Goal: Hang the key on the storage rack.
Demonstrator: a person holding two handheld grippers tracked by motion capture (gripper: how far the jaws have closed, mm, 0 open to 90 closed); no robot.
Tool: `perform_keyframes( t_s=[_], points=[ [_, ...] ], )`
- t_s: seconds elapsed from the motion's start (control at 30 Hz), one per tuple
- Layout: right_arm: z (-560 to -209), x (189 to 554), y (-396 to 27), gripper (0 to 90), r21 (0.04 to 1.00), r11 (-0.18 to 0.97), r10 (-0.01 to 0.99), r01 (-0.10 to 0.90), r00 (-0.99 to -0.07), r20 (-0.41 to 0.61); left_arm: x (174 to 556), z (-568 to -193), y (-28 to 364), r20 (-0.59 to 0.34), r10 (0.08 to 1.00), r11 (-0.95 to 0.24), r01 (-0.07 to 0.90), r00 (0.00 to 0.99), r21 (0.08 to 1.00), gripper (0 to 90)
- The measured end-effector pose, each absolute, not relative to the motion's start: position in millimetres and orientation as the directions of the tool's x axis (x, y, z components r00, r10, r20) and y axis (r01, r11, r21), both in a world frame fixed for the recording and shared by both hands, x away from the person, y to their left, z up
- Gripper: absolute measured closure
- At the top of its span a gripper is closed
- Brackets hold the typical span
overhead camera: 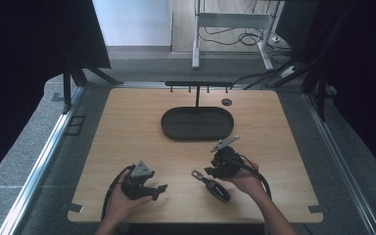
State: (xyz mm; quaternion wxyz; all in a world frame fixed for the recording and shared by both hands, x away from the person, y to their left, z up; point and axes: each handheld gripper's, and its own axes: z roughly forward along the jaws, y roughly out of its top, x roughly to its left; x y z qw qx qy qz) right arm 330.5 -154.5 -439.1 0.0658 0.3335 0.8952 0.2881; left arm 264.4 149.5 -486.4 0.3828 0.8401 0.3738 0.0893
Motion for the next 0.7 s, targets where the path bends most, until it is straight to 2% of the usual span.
perform_keyframes(
  t_s=[0.33,0.7],
  points=[
    [-442,332,-148,58.8,0.527,0.636,0.624,0.563,-0.778,0.079,265,-487,149,-0.138,0.694,-0.431,0.561,0.707,0.707,28.4],
    [-455,337,-136,59.6,0.431,0.687,0.613,0.585,-0.785,0.087,265,-488,148,-0.143,0.693,-0.430,0.565,0.707,0.704,28.4]
  ],
)
